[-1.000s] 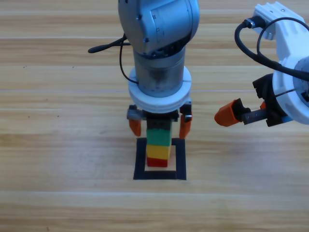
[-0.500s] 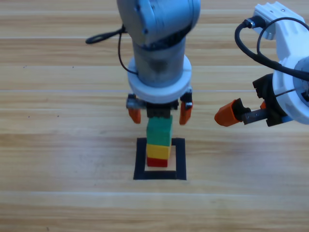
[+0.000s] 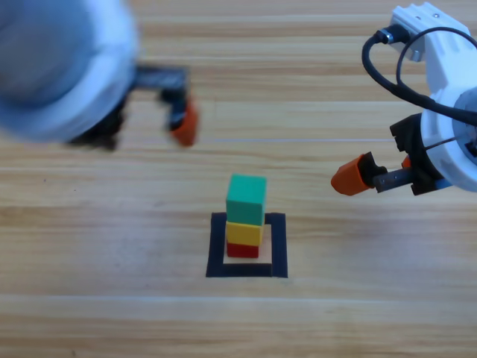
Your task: Stack the blocks in the rectangular block: red at the bottom, yellow in the middle, green on top
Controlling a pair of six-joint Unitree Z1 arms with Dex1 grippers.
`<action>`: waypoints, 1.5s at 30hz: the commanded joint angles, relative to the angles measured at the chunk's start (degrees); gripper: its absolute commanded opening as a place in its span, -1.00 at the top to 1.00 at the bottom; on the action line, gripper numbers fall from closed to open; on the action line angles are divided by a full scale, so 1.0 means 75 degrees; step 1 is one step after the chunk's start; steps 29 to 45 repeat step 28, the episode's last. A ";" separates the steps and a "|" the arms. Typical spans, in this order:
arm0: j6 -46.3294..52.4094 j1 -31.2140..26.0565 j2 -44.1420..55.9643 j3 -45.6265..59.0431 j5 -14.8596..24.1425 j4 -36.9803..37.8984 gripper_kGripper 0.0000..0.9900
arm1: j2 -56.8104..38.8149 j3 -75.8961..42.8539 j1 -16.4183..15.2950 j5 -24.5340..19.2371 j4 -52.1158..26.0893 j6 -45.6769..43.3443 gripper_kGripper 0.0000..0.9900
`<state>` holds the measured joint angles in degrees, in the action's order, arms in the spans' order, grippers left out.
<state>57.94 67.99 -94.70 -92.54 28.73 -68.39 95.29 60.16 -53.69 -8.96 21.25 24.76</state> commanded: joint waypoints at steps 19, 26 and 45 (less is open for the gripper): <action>-0.4808 -0.1225 0.6755 0.7955 -0.0982 0.7033 -1.00 | 0.0091 -0.0111 0.0268 0.0105 -0.0021 -0.0103 -1.00; -0.5417 -0.2596 0.6040 0.8084 -0.1838 0.7373 -1.00 | 0.0068 -0.0111 0.0268 0.0094 -0.0021 -0.0114 -1.00; -0.5523 -0.2631 0.5783 0.8049 -0.1838 0.7373 -1.00 | 0.0044 -0.0134 0.0268 0.0094 -0.0021 -0.0126 -1.00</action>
